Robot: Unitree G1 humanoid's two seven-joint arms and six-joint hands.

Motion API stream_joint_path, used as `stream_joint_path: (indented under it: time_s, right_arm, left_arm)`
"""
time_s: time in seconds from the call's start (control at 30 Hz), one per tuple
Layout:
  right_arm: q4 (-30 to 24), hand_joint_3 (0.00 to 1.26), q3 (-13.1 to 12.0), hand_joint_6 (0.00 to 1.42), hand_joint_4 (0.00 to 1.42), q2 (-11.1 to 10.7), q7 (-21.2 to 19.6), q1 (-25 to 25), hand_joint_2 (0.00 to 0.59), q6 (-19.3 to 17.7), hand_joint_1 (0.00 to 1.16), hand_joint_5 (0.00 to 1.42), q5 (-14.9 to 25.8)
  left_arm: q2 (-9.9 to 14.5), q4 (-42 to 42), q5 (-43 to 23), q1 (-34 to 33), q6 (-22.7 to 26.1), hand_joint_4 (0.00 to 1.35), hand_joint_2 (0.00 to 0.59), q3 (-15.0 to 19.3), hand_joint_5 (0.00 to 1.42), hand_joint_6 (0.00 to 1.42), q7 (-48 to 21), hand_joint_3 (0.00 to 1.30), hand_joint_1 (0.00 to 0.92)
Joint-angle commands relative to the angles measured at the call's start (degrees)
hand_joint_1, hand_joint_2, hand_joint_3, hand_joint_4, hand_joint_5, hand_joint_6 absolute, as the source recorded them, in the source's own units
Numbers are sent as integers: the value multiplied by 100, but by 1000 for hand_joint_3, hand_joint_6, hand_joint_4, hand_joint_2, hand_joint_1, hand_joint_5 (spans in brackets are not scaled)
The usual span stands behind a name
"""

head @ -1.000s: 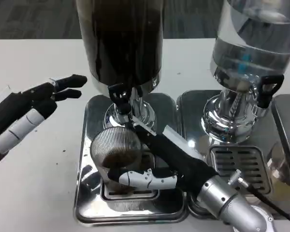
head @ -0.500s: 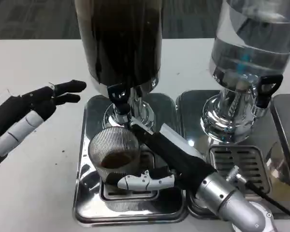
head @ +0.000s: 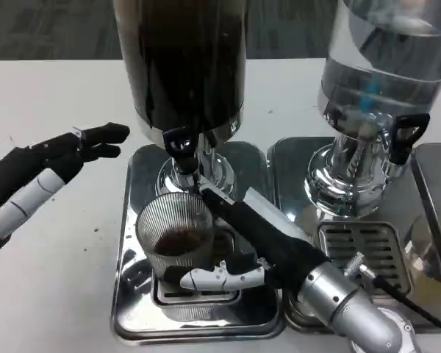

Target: Grasp the cup under the faucet to collect the drink, then remove the cup.

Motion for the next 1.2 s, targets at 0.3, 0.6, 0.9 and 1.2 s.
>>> stream_joint_path:
  time_s: [0.3, 0.6, 0.9, 1.2]
  right_arm:
    - [27, 0, 165, 0, 0, 27, 67, 77, 160, 242, 771, 0, -96]
    - [122, 0, 194, 0, 0, 63, 33, 28, 167, 236, 766, 0, -74]
    - [38, 0, 200, 0, 0, 87, -161, 100, 167, 326, 755, 0, -192]
    - [-99, 53, 196, 88, 9, 113, -398, 164, 178, 376, 752, 18, -354]
  left_arm:
    - [172, -38, -119, 76, 94, 172, 131, 53, 192, 108, -125, 249, 0]
    - [236, -41, -168, 73, 110, 174, 132, 36, 196, 109, -153, 250, 0]
    - [263, -4, -220, 38, 83, 174, 132, 9, 196, 109, -274, 251, 0]
    - [255, 59, -222, -12, 67, 177, 132, 20, 197, 118, -356, 258, 0]
